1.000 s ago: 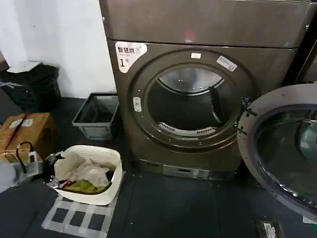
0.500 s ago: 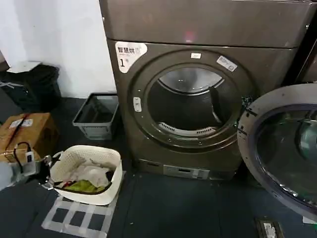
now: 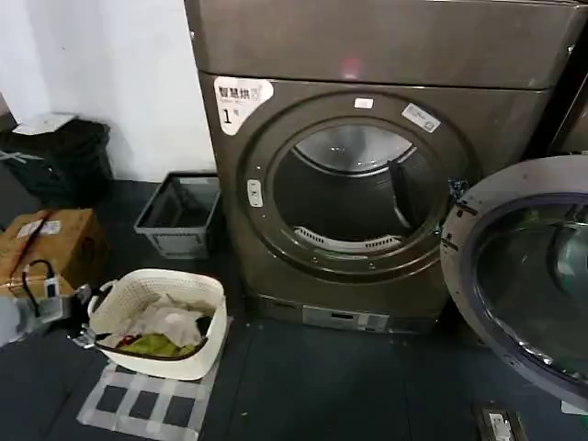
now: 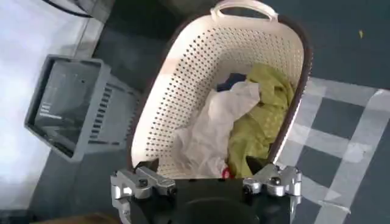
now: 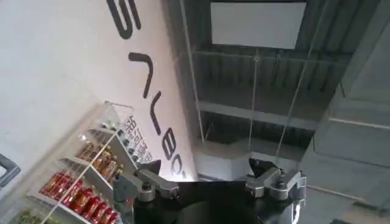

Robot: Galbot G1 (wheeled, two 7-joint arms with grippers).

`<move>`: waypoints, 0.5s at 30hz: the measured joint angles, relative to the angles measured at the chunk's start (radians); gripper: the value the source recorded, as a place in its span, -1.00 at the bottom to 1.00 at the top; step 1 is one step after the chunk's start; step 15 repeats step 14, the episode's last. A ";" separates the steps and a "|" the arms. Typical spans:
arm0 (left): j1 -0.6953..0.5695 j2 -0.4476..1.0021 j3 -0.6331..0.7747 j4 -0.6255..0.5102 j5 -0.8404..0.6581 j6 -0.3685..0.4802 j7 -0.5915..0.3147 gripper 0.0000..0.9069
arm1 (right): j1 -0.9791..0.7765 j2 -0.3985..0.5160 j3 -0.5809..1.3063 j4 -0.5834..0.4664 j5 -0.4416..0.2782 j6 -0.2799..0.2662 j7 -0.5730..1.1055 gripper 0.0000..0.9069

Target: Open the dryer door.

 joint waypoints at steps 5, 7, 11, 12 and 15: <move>0.000 0.000 -0.001 0.001 0.000 0.000 0.004 1.00 | 0.000 -0.004 0.000 -0.005 -0.005 0.008 0.003 1.00; 0.000 0.000 -0.003 0.002 0.000 0.001 0.007 1.00 | 0.001 -0.005 0.001 -0.005 -0.008 0.010 0.004 1.00; 0.000 0.000 -0.004 0.015 0.005 -0.001 0.012 1.00 | 0.002 -0.005 0.001 -0.006 -0.010 0.012 0.004 1.00; 0.000 0.000 -0.004 0.018 0.006 -0.002 0.012 1.00 | 0.002 -0.005 0.001 -0.007 -0.010 0.013 0.004 1.00; 0.000 -0.001 -0.004 0.025 0.009 -0.001 0.011 1.00 | 0.002 -0.005 0.003 -0.007 -0.011 0.013 0.004 1.00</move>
